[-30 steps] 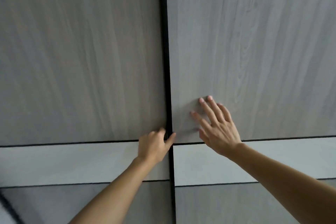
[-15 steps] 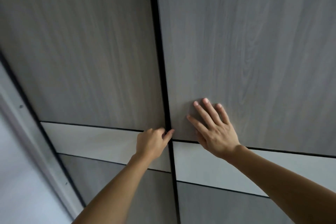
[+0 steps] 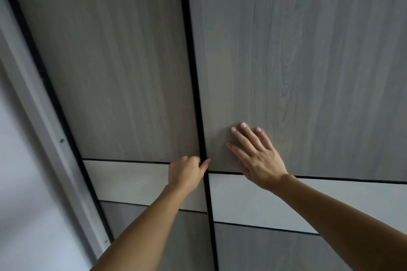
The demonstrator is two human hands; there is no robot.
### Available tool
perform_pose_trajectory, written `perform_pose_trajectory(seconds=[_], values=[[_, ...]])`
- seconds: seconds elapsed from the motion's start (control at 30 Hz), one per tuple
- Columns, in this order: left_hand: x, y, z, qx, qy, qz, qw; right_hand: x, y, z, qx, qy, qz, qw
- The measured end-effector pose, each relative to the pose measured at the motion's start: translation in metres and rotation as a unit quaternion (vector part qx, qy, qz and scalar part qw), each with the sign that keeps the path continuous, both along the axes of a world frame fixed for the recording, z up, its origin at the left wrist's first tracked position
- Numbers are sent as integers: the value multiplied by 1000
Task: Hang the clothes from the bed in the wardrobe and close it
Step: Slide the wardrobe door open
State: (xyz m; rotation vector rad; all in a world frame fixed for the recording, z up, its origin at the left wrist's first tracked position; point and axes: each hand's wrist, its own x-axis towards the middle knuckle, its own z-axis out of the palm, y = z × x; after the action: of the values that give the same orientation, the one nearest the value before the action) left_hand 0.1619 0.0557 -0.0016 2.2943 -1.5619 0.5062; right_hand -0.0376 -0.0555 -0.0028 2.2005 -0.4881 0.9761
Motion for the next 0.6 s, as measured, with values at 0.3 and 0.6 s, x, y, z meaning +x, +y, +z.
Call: perform_pose_trajectory(seconds=[0.3,0.6], values=[[91,38,12,-49,-23,45,998,85,34,-3,15,51,-13,999],[178,71,7,-99,-134,55,984,188,46,-9,-1,32,80,996]])
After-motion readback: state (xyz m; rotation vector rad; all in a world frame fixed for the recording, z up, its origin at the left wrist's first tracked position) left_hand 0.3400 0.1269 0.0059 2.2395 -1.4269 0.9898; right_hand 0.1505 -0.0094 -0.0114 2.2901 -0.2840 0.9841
